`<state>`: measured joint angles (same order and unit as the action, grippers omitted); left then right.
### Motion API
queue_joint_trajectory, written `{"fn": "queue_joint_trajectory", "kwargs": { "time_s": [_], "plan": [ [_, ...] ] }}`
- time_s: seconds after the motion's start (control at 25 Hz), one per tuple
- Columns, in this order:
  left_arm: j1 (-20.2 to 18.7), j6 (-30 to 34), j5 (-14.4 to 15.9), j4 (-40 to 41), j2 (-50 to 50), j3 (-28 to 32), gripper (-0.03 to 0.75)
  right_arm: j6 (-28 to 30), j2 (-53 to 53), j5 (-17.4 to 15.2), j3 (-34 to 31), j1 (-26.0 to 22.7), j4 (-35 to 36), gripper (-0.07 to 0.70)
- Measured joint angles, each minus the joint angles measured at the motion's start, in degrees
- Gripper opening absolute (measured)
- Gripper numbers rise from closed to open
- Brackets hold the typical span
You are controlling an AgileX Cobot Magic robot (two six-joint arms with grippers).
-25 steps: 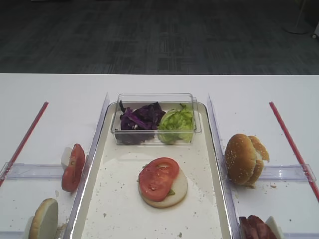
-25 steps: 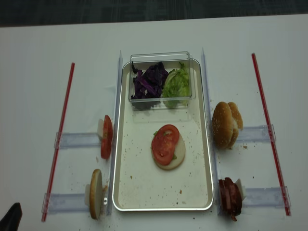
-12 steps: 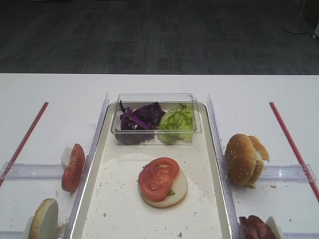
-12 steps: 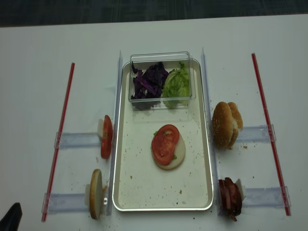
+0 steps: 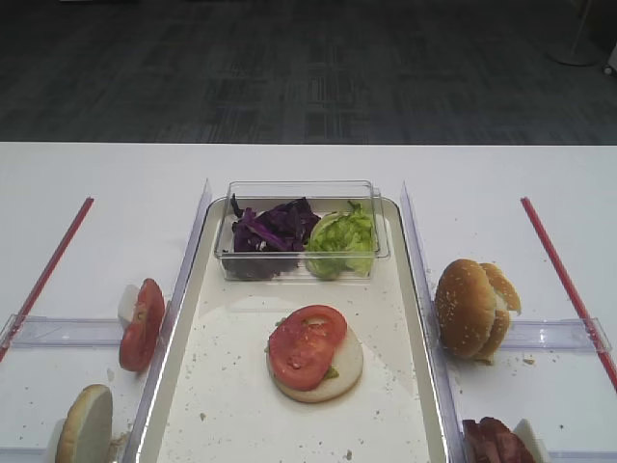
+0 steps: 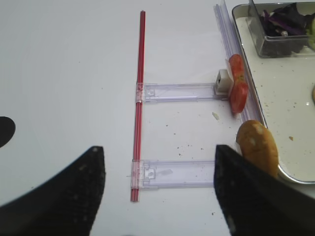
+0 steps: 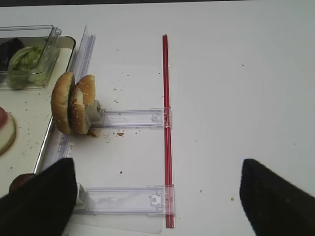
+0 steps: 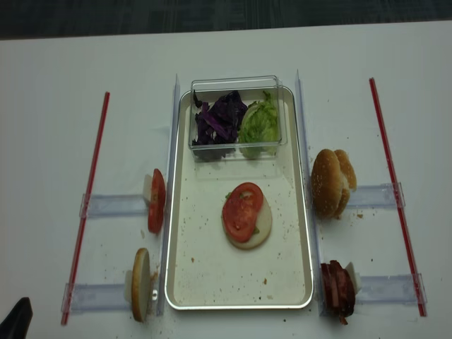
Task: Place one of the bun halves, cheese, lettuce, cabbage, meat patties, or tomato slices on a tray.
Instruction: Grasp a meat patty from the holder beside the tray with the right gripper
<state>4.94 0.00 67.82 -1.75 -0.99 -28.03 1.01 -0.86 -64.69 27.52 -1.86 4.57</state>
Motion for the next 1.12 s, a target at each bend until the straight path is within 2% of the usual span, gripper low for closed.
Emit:
{"fn": "queue_joint_trajectory", "kwargs": {
  "time_s": [0.76, 0.92, 1.12],
  "plan": [
    [0.0, 0.0, 0.0, 0.0, 0.0, 0.0, 0.438, -0.3, 0.3, 0.0, 0.0, 0.0, 2.0, 0.679],
    [0.0, 0.0, 0.0, 0.0, 0.0, 0.0, 0.438, -0.4, 8.9, 0.0, 0.0, 0.0, 2.1, 0.679],
    [0.0, 0.0, 0.0, 0.0, 0.0, 0.0, 0.438, -1.0, 29.4, 0.7, 0.0, 0.0, 2.1, 0.645]
  ]
}}
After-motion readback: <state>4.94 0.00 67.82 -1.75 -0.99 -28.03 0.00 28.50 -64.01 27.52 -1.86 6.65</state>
